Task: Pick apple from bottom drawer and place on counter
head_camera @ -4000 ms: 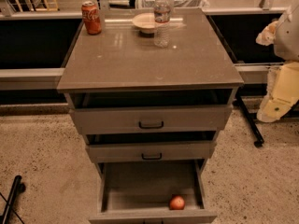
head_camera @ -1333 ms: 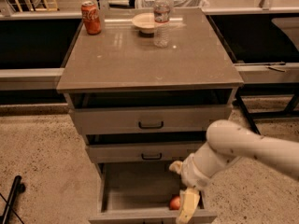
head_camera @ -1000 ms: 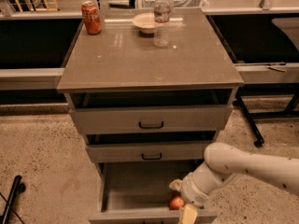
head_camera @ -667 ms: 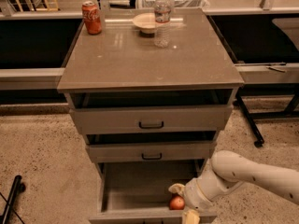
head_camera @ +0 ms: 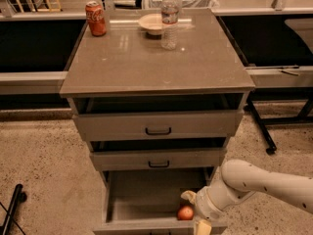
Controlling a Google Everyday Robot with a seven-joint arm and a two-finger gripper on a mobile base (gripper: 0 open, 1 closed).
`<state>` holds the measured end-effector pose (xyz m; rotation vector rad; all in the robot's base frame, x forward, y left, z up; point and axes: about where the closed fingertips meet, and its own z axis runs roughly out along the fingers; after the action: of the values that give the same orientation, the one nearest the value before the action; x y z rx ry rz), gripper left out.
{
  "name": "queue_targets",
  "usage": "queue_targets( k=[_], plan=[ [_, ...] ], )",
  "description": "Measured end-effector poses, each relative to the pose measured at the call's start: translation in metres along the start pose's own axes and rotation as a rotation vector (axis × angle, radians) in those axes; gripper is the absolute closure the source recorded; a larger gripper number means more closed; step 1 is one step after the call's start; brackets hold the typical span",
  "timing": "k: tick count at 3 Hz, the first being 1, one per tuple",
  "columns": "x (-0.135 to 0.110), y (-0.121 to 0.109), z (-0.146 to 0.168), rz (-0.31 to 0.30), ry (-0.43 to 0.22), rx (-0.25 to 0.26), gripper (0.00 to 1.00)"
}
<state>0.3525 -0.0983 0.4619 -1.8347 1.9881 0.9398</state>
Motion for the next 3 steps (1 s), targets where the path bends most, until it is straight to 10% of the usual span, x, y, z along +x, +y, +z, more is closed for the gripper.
queue_targets(
  k=[3],
  plan=[
    [0.06,-0.082,0.01,-0.271,0.167,0.071,0.0]
  ],
)
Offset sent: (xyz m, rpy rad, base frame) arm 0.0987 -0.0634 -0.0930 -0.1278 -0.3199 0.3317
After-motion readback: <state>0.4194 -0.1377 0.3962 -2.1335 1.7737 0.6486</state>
